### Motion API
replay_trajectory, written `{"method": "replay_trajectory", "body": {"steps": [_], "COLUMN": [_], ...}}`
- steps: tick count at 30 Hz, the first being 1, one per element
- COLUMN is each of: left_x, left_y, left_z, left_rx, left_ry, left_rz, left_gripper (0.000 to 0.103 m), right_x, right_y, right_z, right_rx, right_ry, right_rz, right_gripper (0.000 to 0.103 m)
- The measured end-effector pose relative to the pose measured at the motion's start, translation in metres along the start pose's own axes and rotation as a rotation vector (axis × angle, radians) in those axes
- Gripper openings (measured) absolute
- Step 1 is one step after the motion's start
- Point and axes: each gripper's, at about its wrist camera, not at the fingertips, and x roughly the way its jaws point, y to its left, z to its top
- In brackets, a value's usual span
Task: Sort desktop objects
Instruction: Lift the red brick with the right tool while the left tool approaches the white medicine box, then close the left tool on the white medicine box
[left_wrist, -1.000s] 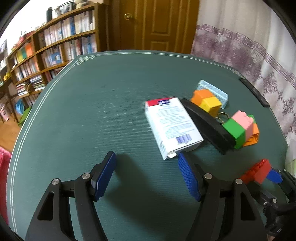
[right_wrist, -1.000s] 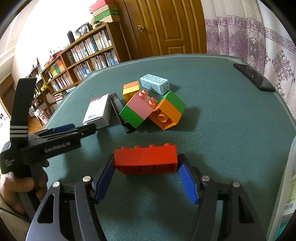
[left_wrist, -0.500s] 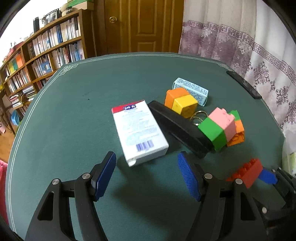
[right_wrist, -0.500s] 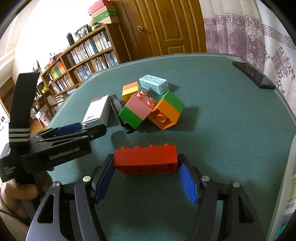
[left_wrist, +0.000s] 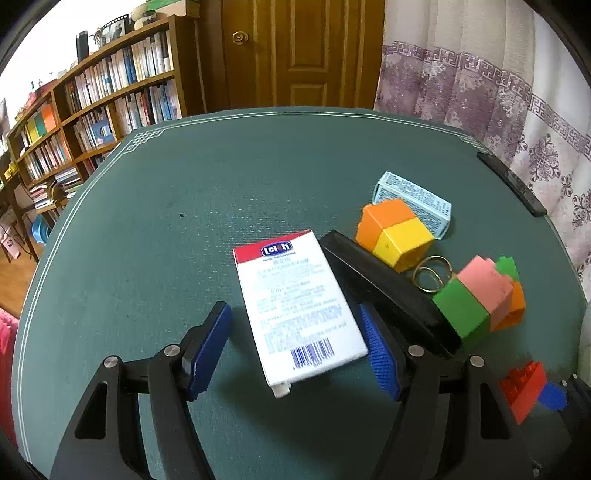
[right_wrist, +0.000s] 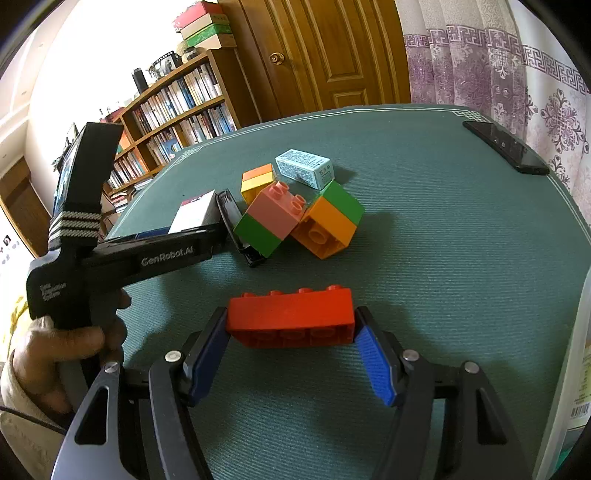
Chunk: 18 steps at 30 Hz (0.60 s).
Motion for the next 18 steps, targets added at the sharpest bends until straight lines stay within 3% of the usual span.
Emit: {"method": "replay_trajectory", "body": {"steps": [11, 14, 18], "left_x": [0.0043, 0.0028, 0.0012], "left_y": [-0.0004, 0.0006, 0.0024], "left_z": [0.0026, 0.0022, 0.0006], "left_rx": [-0.001, -0.005, -0.017], "left_ry": [-0.015, -0.023, -0.027], "left_rz": [0.006, 0.002, -0.005], "left_gripper": [0.073, 0.06, 0.058], "right_x": [0.0, -0.0012, -0.0012], "right_y": [0.0011, 0.0019, 0.0022], "right_z": [-0.0015, -0.0021, -0.0019], "right_rx": [-0.01, -0.014, -0.016], "right_ry": [-0.003, -0.005, -0.007], "right_rz": [-0.009, -0.012, -0.014], "right_gripper": [0.071, 0.071, 0.071]}}
